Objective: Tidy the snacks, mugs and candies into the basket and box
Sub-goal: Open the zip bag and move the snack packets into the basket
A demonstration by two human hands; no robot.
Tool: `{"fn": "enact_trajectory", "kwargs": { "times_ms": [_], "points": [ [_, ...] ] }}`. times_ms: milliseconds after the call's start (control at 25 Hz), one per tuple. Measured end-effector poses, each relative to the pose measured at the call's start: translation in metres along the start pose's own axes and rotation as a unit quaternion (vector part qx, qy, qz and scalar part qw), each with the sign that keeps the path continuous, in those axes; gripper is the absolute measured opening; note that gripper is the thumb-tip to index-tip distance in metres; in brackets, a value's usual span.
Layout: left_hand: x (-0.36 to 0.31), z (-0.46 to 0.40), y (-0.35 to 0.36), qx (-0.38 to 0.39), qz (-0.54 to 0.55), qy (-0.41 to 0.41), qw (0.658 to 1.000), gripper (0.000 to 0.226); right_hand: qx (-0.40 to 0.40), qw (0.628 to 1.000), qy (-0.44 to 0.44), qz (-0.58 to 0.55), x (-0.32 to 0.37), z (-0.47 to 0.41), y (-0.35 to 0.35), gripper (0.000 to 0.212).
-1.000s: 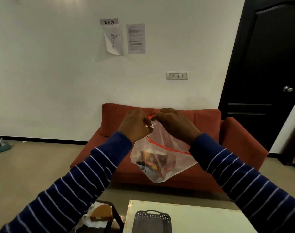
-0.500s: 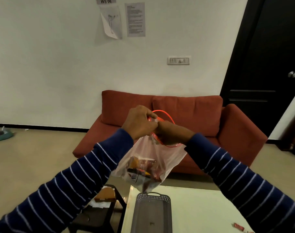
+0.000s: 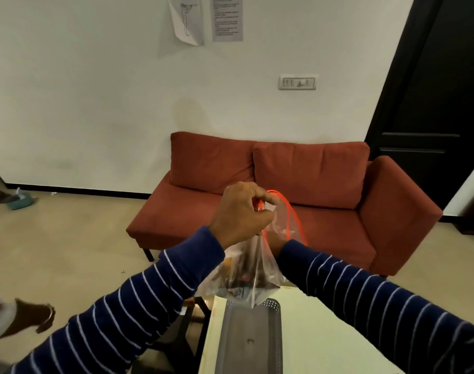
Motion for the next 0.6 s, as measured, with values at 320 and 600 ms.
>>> {"fn": "enact_trajectory", "kwargs": {
  "times_ms": [320,600],
  "points": [
    [0.101,0.027,-0.006,0.03,-0.146,-0.136,0.979,0.026,0.115,0.977,-0.076,0.165,0.01,-0.006,-0.004,0.015],
    [0.14,0.043,-0.014,-0.057,-0.072,-0.144,0.985,0.022,-0.005,0.999,-0.033,-0.011,-0.03,-0.005,-0.031,0.017]
  ]
}}
Point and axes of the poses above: each hand's wrist, its own z-axis away from the middle knuckle, its own y-axis out of the palm, x = y × z, the point moved 3 cm from there along -z, towards the middle knuckle, and after that the axes turned 12 degrees about z, right-handed, at the moved point
